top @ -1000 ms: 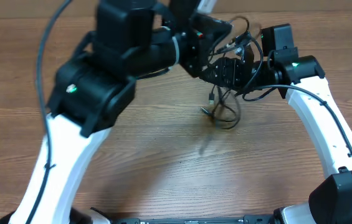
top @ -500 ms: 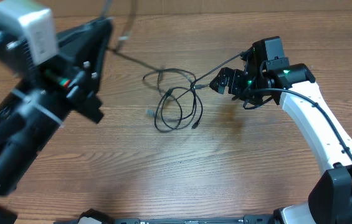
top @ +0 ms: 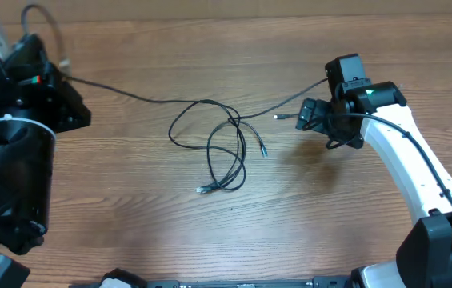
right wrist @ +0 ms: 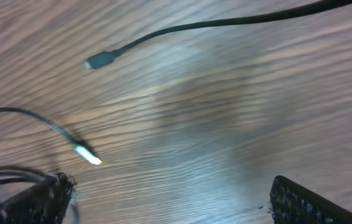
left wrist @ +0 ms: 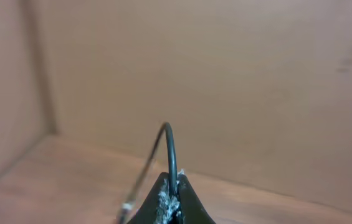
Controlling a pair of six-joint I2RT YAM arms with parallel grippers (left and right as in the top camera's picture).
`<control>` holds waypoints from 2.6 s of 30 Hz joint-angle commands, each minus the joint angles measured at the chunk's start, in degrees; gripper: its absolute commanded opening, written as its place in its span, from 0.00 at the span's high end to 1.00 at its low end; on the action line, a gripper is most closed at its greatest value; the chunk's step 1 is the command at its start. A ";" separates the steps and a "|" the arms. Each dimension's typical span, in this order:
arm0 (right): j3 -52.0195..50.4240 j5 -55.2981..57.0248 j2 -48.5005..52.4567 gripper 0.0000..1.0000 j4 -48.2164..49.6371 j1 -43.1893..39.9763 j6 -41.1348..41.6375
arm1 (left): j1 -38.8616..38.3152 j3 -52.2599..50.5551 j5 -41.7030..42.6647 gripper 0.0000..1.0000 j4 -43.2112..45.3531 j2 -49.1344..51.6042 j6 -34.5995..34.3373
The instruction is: Untangle cables
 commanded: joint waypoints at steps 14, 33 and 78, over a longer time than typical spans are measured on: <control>-0.31 -26.82 0.11 0.00 -8.50 -0.61 -16.33 | 1.18 0.20 3.04 0.92 -14.45 15.52 -8.46; -0.31 -41.24 0.11 0.00 -27.17 -0.39 -35.74 | 4.04 0.20 49.22 0.55 -23.58 42.60 10.51; -0.31 -19.43 0.11 0.00 -5.51 -4.76 -12.33 | -0.37 -8.55 39.06 0.40 -13.60 61.31 -0.13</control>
